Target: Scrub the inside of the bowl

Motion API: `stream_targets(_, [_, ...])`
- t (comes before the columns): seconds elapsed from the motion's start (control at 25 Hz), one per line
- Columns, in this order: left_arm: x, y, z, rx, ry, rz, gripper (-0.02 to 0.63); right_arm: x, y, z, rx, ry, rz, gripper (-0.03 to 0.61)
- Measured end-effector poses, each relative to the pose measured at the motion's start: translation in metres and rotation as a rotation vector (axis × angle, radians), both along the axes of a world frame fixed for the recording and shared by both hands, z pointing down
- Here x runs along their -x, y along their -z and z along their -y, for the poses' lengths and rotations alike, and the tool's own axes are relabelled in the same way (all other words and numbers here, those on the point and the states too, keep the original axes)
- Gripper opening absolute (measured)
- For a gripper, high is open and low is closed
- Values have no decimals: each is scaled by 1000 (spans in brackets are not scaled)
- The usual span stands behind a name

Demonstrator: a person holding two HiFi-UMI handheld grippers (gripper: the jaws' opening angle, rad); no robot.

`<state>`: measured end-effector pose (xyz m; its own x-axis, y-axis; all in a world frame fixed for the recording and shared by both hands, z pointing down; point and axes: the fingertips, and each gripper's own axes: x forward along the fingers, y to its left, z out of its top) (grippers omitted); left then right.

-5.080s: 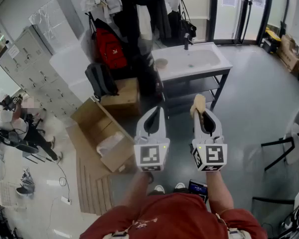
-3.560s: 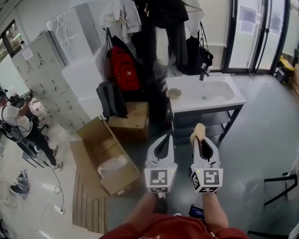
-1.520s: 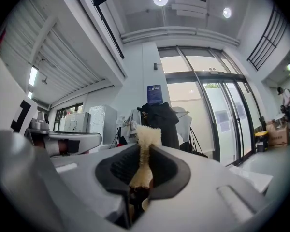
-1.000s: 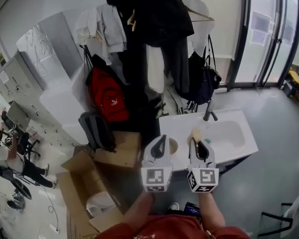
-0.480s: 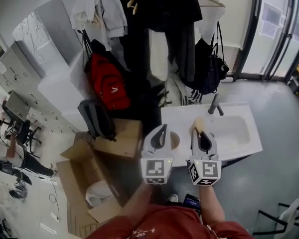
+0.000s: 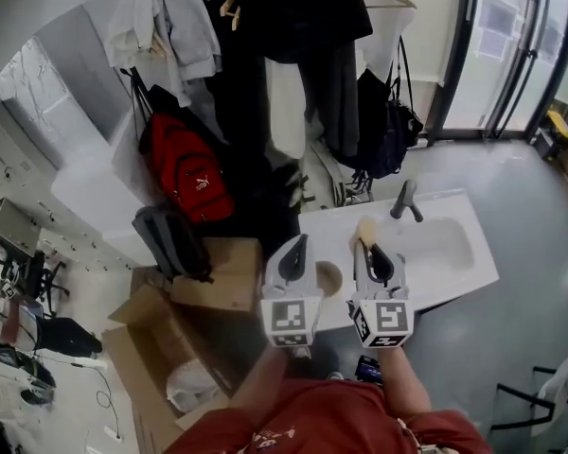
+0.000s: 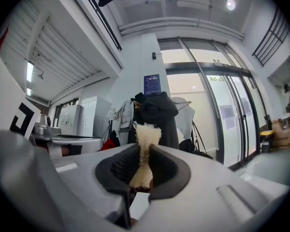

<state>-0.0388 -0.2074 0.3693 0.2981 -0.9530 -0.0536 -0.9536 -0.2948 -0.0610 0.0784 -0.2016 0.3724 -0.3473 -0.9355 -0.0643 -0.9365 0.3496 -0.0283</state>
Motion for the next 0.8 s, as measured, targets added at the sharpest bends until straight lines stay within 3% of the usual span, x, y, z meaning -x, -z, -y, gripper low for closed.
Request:
stream_targets(0.36, [10,-22,26,46,-21,19,9,2,-6,24,23,-34,-2,51])
stream_targets(0.8, [16,-75,46,170,-35,18,65,6,-19,36,41,-43,-10,51])
